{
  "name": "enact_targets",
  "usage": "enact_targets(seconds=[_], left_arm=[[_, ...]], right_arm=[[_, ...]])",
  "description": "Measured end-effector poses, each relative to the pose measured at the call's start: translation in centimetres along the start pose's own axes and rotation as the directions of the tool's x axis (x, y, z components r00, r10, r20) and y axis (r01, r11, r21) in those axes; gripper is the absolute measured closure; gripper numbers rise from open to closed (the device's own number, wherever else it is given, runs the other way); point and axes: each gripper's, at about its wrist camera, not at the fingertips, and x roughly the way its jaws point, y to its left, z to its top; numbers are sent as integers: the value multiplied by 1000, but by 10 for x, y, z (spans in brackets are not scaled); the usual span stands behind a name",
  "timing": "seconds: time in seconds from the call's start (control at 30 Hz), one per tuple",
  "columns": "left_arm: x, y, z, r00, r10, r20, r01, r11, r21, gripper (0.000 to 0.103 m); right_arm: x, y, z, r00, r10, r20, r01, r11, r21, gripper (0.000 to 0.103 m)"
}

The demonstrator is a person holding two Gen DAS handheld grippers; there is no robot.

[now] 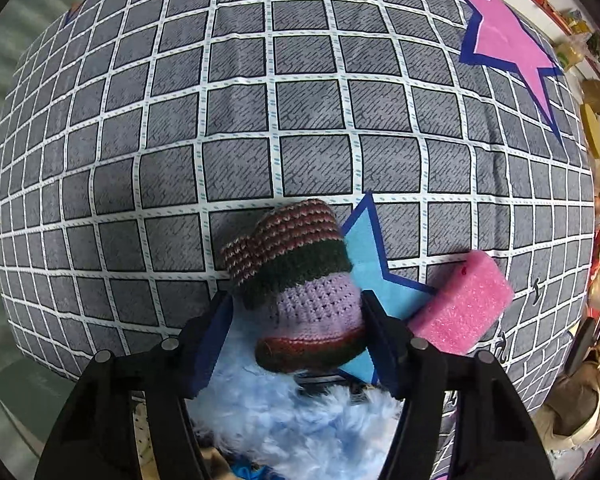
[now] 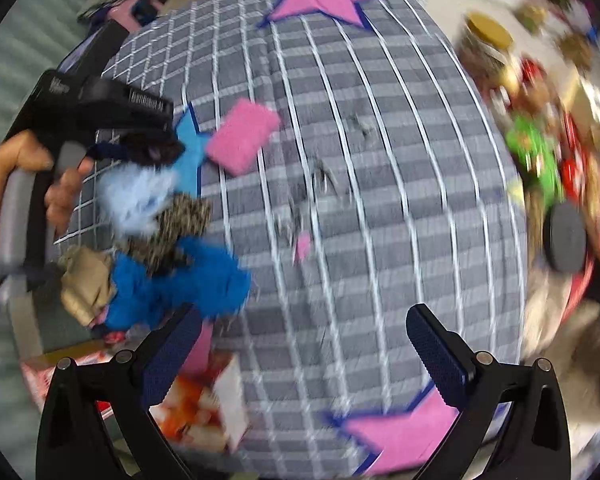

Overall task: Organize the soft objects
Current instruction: 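Grasp the striped knit mitten with the left tool while the right tool grasps the pink foam block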

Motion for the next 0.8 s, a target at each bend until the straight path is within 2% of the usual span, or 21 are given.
enact_targets(seconds=[0.13, 0.3, 0.4, 0.53, 0.6, 0.67, 0.73, 0.77, 0.8], left_arm=[[-3, 2, -1, 1000, -14, 15, 14, 1000, 2, 35], [5, -14, 17, 999, -27, 20, 27, 999, -20, 35], [16, -21, 30, 999, -36, 22, 37, 999, -36, 35], [25, -10, 28, 999, -50, 22, 51, 997, -59, 35], [31, -5, 29, 998, -63, 15, 63, 996, -66, 37], [33, -7, 28, 998, -52, 27, 54, 997, -49, 40], [35, -13, 26, 999, -30, 40, 30, 999, -15, 46], [35, -18, 25, 999, -17, 45, 18, 1000, -2, 48], [35, -24, 25, 999, -11, 49, 11, 1000, 6, 55]], right_arm=[[21, 11, 47, 998, -38, 43, 45, 987, -155, 0], [61, 34, 89, 1000, -8, 27, 17, 943, -332, 0], [81, 52, 104, 998, 40, 41, -20, 910, -415, 0], [105, 71, 110, 998, 61, 11, -48, 866, -499, 0], [113, 74, 111, 998, 68, 12, -52, 859, -510, 0], [121, 72, 112, 999, 28, 28, -10, 863, -505, 7], [120, 74, 109, 998, 8, 59, 23, 861, -508, 22], [117, 73, 107, 998, 12, 68, 24, 864, -503, 25], [117, 70, 104, 998, 14, 59, 17, 869, -494, 26]])
